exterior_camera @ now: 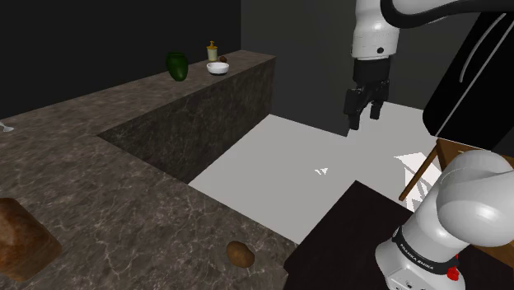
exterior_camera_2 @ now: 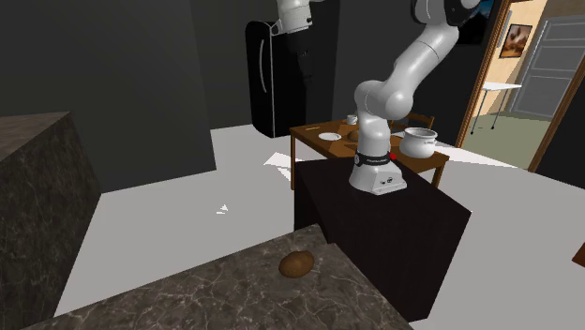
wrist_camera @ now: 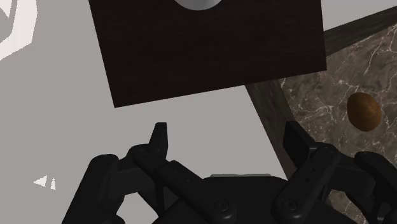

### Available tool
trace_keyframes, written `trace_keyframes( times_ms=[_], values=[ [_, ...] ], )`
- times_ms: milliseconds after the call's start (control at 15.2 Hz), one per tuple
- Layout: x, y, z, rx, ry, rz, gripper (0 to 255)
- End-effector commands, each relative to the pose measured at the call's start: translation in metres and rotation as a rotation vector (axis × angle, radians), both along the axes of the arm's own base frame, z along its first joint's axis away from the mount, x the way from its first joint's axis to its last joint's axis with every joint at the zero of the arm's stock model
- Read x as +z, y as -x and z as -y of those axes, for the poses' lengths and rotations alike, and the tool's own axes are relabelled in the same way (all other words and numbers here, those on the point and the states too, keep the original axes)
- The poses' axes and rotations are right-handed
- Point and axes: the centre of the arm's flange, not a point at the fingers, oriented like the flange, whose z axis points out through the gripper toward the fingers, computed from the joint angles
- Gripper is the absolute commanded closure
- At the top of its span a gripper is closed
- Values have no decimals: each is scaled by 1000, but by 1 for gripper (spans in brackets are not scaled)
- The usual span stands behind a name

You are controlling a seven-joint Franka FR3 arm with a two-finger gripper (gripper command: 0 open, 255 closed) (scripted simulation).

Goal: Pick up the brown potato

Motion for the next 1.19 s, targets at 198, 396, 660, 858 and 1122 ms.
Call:
trace_keyframes(
  times_ms=[198, 396, 660, 858, 1122],
  values=[
    [-29, -10, -25, 6, -6, 2, 0],
    [-57, -19, -50, 12, -12, 3, 0],
    [-94, -31, -84, 20, -21, 5, 0],
    [-122, -40, -110, 26, -27, 7, 0],
    [-159, -53, -144, 34, -35, 9, 0]
  ],
)
